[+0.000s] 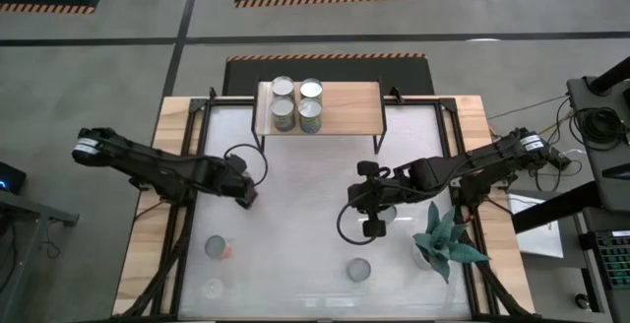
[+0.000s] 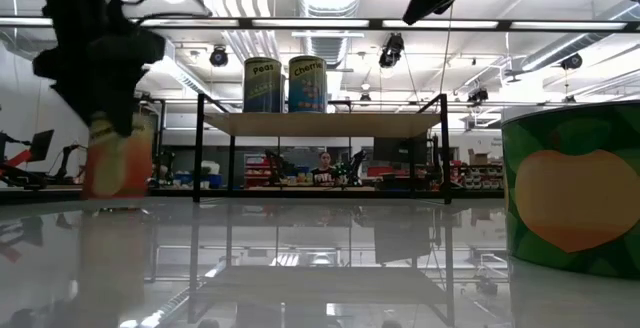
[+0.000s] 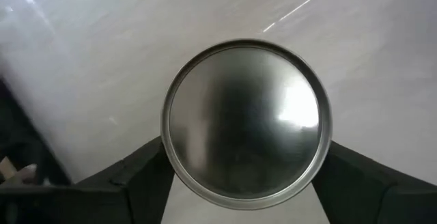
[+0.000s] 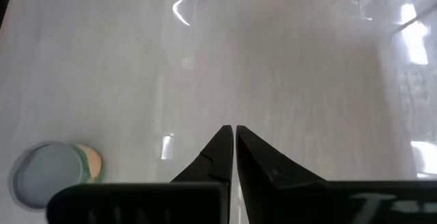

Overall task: Pick and place cans onto a shelf
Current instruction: Put the canned pineapple on the shelf

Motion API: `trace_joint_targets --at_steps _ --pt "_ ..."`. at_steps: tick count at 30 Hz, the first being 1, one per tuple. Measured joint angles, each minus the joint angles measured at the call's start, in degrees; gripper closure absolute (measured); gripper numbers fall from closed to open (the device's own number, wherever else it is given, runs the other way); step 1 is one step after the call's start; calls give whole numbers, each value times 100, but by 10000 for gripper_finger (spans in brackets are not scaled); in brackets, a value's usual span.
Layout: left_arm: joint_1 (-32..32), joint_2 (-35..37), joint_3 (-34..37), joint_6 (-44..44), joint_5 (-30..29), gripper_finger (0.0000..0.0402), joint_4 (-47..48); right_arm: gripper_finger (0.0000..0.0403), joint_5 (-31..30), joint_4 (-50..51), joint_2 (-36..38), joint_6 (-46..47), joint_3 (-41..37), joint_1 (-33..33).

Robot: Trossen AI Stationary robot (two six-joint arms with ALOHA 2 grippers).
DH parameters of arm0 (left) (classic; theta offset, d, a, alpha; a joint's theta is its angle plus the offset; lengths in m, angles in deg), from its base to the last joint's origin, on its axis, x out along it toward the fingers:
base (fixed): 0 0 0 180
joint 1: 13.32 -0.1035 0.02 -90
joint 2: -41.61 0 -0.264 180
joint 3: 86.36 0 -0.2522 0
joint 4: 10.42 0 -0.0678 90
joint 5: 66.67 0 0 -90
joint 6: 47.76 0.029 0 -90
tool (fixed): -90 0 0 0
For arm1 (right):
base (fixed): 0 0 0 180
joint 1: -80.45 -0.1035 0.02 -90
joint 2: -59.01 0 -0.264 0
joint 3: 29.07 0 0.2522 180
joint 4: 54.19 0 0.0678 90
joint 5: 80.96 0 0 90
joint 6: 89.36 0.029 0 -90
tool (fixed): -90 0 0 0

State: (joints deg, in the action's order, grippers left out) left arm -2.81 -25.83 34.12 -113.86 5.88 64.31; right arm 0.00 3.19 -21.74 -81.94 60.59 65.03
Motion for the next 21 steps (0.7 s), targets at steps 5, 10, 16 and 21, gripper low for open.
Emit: trace_joint_targets --at_steps 5,10,16,21 --pt "172 -75 -803 408 -30 119 -272 394 -3 336 107 35 -2 3" --pt "259 -526 -2233 1433 -280 117 -596 394 -13 555 513 138 -9 4" --pt "88 -1491 -4120 3119 -334 117 -572 394 -48 373 1140 27 -25 4" --pt "-110 -2303 -5358 4161 -309 116 -450 394 -57 290 1489 0 -33 4"
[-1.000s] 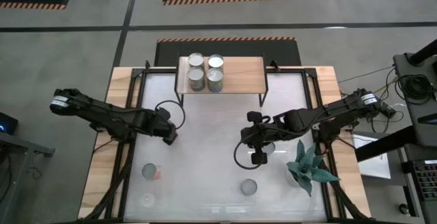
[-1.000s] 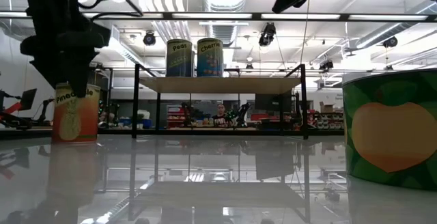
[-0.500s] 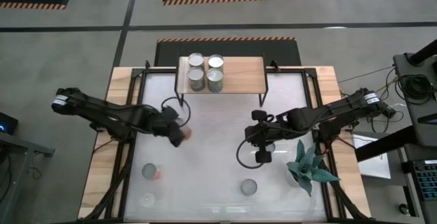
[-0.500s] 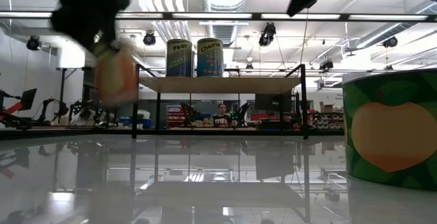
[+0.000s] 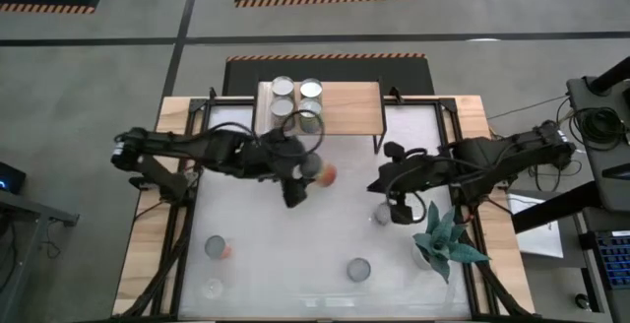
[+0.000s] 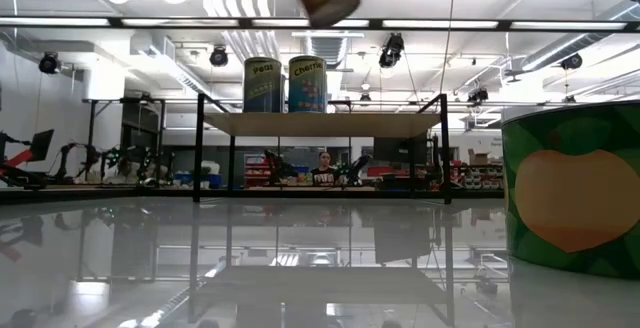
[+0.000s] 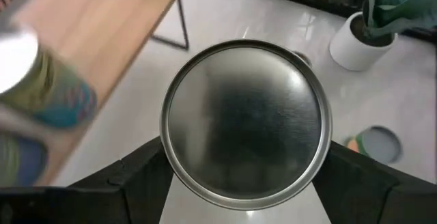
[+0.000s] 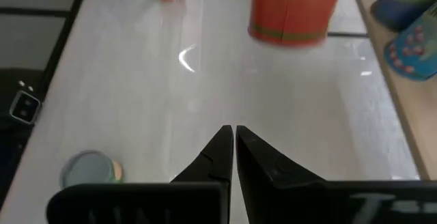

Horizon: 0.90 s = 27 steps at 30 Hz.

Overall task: Pick and place cans onto a shelf
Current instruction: Put the canned pineapple on the shelf

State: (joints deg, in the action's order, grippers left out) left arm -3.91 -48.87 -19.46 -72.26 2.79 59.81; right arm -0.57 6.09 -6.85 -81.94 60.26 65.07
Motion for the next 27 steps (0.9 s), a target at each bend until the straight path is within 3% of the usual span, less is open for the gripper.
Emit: trace_joint_targets --at_steps 13,20,27 --pt "-863 -1713 -2276 1839 11 116 471 394 -2 -57 243 -14 0 0" --pt "-1566 -2634 -3395 2055 9 116 1085 394 -1 -57 236 2 -33 0" --pt "-1958 -3055 -3474 2188 55 116 919 394 -2 -57 231 4 -37 0"
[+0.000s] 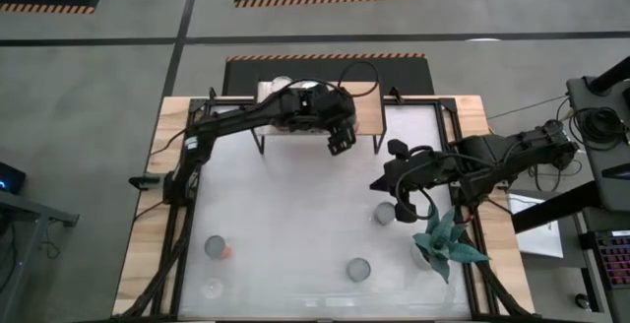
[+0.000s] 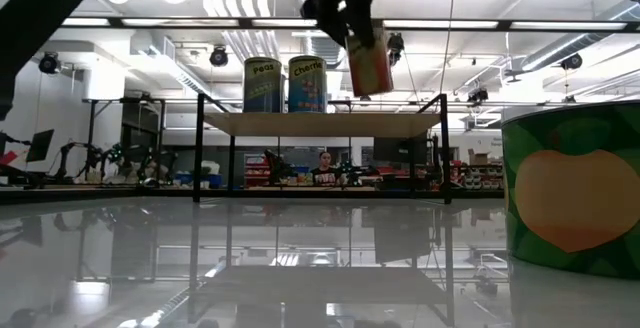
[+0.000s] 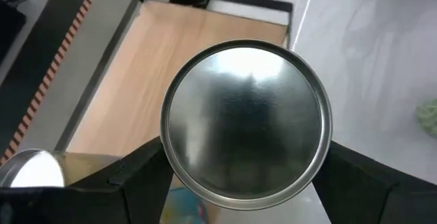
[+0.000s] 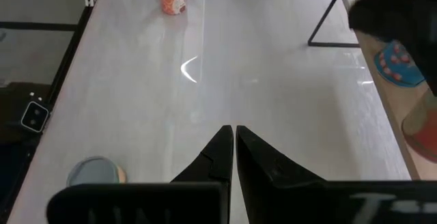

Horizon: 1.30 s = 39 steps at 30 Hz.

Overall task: Pick and place cans onto a shelf
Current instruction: Put the canned pineapple on the shelf

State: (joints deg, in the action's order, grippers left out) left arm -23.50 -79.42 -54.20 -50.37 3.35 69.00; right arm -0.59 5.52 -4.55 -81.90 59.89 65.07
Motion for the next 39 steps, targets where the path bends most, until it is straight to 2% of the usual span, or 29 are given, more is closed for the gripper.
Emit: trace_joint_targets --at_steps 9,22,39 --pt "-257 -281 -9 22 -3 116 -254 394 0 5 -6 -2 -14 0" --pt "-312 -292 -13 70 2 114 -281 394 -98 24 -32 52 -70 0" --pt "-409 -292 -13 70 310 114 -357 394 -98 23 -39 113 -76 1"
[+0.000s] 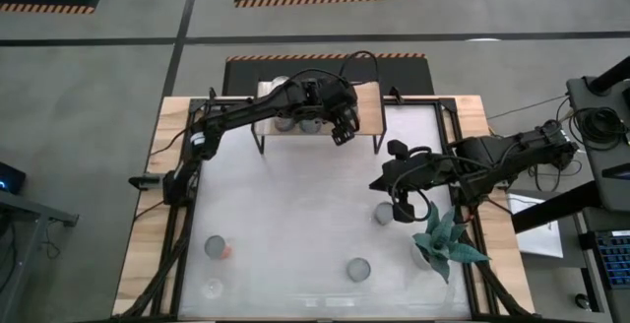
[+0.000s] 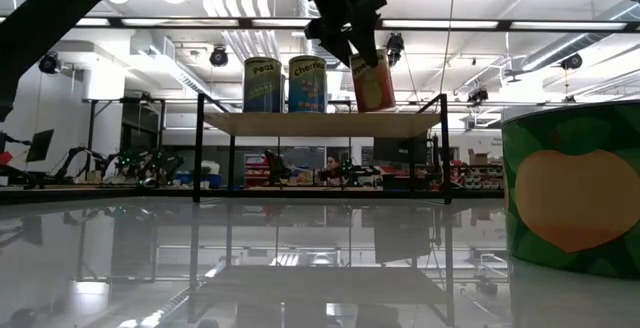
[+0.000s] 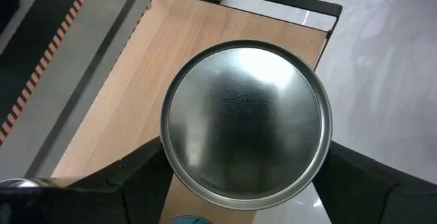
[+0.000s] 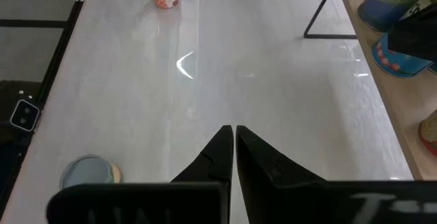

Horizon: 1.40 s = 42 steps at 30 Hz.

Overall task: Pick and place cans onto a shelf
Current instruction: Put the canned pineapple on the shelf

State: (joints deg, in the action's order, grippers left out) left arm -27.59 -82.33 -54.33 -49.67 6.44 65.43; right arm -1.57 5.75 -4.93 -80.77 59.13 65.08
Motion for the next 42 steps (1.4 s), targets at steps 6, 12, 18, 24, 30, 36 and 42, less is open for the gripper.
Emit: trace_joint_targets --at_steps 6,12,18,24,30,36,42 --pt "-4 0 0 -33 -2 114 -1 394 -2 -1 0 -1 0 -1" --pt "-14 0 0 -122 -2 114 -19 394 0 -1 0 -1 0 -1" --pt "-21 0 0 -116 156 113 -12 394 0 -1 0 1 0 -1" --pt "-22 0 2 -83 295 113 -15 394 -1 -1 0 0 0 -1" --pt "-38 0 4 -113 295 113 -20 394 0 -1 0 42 0 -1" --pt "-78 0 8 -146 295 113 -23 394 0 -1 0 54 0 -1" --pt "-146 0 9 -160 295 113 -26 394 0 -1 -1 51 0 -1"
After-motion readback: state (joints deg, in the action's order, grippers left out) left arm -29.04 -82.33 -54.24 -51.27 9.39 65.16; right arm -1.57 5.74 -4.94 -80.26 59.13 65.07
